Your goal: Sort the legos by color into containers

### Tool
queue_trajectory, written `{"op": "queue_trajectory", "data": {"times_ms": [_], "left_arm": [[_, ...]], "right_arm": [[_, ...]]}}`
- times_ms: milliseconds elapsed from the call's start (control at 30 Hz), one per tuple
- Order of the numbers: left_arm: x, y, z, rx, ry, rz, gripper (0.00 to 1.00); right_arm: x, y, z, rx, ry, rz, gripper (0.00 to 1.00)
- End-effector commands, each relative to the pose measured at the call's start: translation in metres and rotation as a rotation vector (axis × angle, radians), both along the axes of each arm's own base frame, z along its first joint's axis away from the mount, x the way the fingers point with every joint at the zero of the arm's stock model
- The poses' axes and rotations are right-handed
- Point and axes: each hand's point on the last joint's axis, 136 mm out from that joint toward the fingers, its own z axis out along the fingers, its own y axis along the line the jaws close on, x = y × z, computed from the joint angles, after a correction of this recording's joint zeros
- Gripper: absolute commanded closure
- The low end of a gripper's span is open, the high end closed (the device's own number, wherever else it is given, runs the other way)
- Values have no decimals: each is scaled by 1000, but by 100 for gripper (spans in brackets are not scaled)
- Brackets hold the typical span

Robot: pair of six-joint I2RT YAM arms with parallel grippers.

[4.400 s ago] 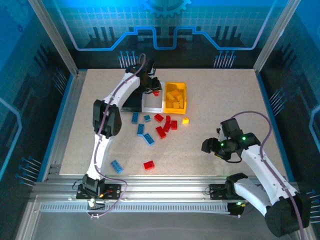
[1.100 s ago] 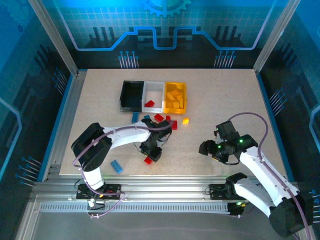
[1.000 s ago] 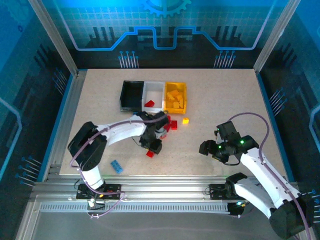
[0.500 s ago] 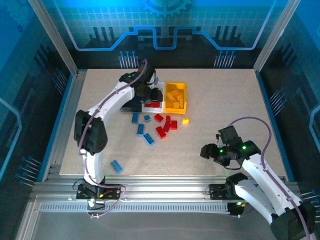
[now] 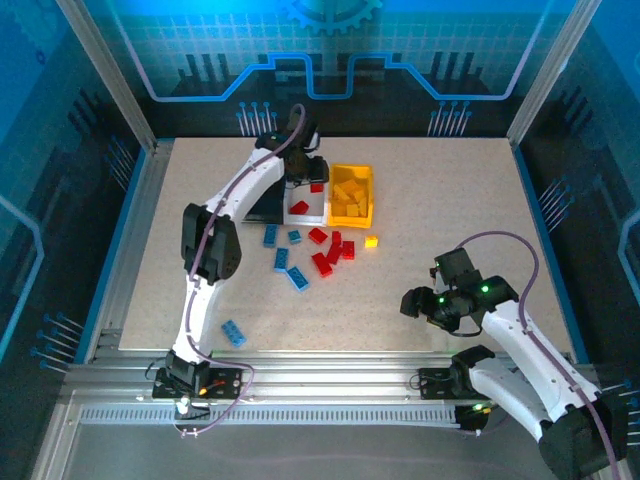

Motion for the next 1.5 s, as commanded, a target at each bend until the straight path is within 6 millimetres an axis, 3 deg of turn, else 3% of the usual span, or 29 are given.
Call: {"op": "queue_trajectory", "data": {"times_ms": [0,567,767,867,1033,1233,1467], "left_arm": [[5,6,-5,22,16,21,64],[20,9,-18,57,5,43,62],[19,7,-23,55,18,47,54],[17,8,-22,62,18,39,44],[14,8,-15,61,15,30,40],[0,3,8,45,-20,-1,36],[-41,-4,35,14,-49,-43,30]], "right_arm": [[0,0,5,8,4,4,32],[1,3,7,27,24,22,32],[2,3,6,30,27,21,31],[2,4,6,34,32,30,31],[2,3,5,32,34,23,31],[4,3,2,27,41,21,31],[13,9,6,28,24,18,32]]}}
